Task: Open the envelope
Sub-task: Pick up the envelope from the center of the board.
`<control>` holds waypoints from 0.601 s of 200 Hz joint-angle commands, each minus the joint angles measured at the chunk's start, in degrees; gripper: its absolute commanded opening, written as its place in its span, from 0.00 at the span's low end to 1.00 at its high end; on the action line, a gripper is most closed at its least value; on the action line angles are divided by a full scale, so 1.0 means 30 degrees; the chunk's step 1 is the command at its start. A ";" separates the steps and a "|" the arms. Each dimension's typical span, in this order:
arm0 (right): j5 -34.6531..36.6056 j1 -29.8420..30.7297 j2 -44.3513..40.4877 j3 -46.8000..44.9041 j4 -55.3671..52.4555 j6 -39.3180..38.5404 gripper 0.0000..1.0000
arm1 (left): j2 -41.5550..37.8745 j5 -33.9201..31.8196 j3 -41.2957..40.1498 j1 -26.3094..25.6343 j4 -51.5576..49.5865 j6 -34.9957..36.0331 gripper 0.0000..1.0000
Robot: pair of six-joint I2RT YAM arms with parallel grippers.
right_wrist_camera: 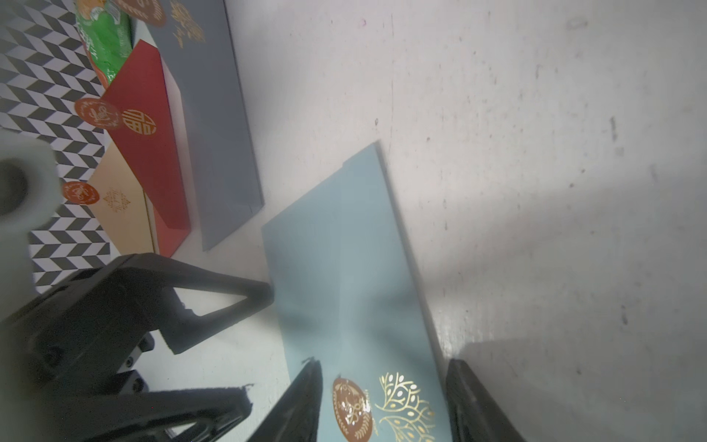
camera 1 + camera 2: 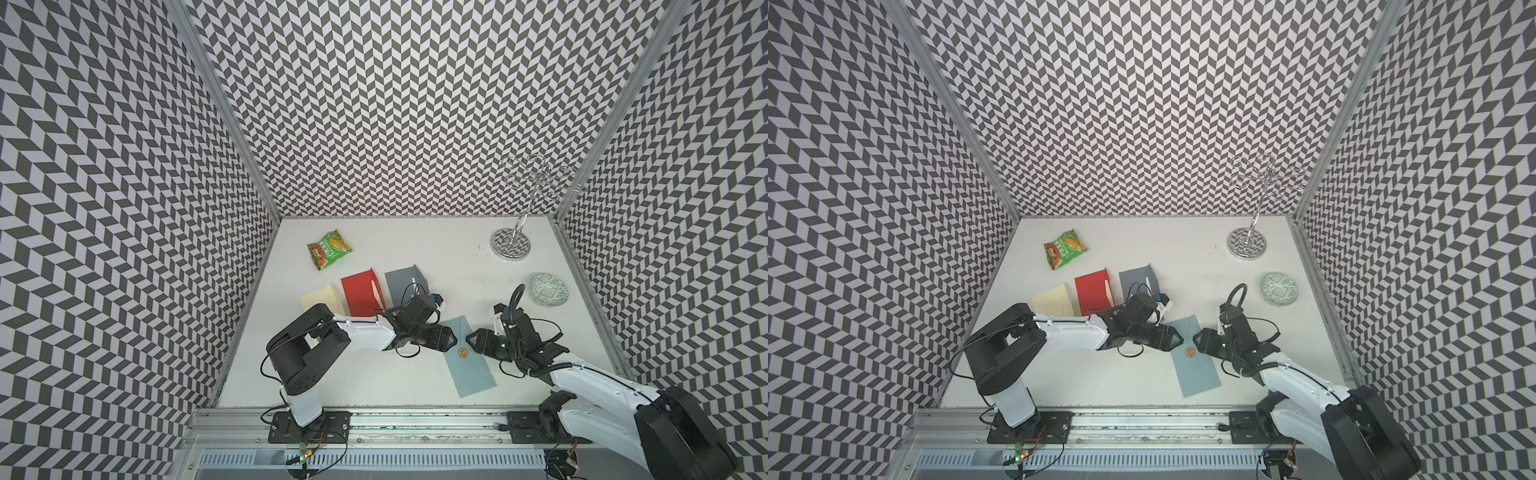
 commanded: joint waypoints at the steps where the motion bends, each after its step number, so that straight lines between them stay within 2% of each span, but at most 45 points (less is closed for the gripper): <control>1: -0.0455 -0.0453 0.0093 -0.0623 -0.0444 -0.0190 0.55 | 0.0760 0.0214 0.0112 -0.0133 -0.0756 -0.0037 0.72; 69: -0.6961 -0.1502 -0.0415 -0.2092 0.3546 -0.1047 0.52 | 0.1253 0.0334 0.0541 -0.0107 -0.0516 0.0118 0.72; 101: -0.7237 -0.1868 -0.1507 -0.2396 0.3805 -0.0824 0.48 | 0.1421 0.0298 0.0802 -0.0074 -0.0380 0.0046 0.71; 120: -0.7629 -0.2297 -0.1833 -0.2671 0.4236 -0.0712 0.40 | 0.1540 0.0482 0.0769 -0.0045 -0.0084 -0.0058 0.71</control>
